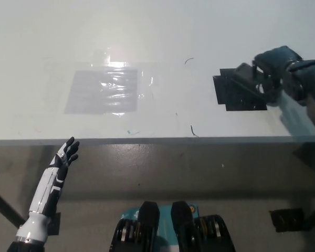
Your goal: A whiteboard eraser is kept on the black marked spot on the table infront of the robot and the robot uses its right hand to swipe it back and forth on the table twice to clean it
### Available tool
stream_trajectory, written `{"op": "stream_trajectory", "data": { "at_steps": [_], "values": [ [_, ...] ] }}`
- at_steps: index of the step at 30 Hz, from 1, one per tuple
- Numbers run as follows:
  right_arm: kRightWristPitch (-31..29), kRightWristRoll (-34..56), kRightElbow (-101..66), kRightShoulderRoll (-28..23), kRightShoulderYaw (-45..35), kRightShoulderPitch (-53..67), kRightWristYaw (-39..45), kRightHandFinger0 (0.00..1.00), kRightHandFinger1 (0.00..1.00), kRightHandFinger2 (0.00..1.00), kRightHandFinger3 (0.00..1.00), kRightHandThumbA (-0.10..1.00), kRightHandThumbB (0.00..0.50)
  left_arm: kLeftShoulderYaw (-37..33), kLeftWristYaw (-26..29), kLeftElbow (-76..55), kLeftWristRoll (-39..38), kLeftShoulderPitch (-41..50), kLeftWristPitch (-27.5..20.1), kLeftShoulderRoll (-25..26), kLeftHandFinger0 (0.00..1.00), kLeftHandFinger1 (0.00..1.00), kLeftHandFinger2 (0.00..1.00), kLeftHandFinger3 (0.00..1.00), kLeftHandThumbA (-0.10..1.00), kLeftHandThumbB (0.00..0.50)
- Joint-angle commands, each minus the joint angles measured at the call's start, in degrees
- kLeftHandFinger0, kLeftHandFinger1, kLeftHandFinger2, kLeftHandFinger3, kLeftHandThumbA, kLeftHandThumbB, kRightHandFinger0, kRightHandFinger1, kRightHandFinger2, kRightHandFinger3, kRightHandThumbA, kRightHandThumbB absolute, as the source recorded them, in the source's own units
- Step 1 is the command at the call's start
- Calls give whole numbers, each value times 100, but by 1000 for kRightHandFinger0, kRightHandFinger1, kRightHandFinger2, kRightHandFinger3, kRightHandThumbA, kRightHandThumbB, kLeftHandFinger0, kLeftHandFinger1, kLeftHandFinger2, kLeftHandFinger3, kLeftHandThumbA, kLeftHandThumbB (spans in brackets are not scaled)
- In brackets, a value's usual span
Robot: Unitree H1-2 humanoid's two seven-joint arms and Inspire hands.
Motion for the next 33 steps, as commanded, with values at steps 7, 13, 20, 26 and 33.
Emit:
{"op": "stream_trajectory", "data": {
  "at_steps": [7,13,20,26,33],
  "values": [
    [105,4,147,-686,-212,437,147,363,404,557,645,-48,169,61,75,-214,-117,-31,-209,75,1000,1000,1000,1000,1000,317],
    [319,-86,183,-937,-182,395,224,248,294,453,639,-68,156,70,156,-201,-3,-56,-209,101,1000,1000,1000,1000,1000,328],
    [691,-137,301,-1393,-131,465,194,231,351,588,889,-81,159,68,129,-217,-33,-61,-209,84,1000,1000,1000,1000,1000,334],
    [782,2,286,-1642,-285,487,90,299,417,673,1000,-25,175,81,118,-189,-57,-104,-209,92,1000,1000,1000,1000,1000,340],
    [666,58,168,-1293,-406,325,248,338,469,665,924,27,140,57,139,-200,-30,-35,-209,31,1000,1000,1000,1000,1000,360]
  ]
}}
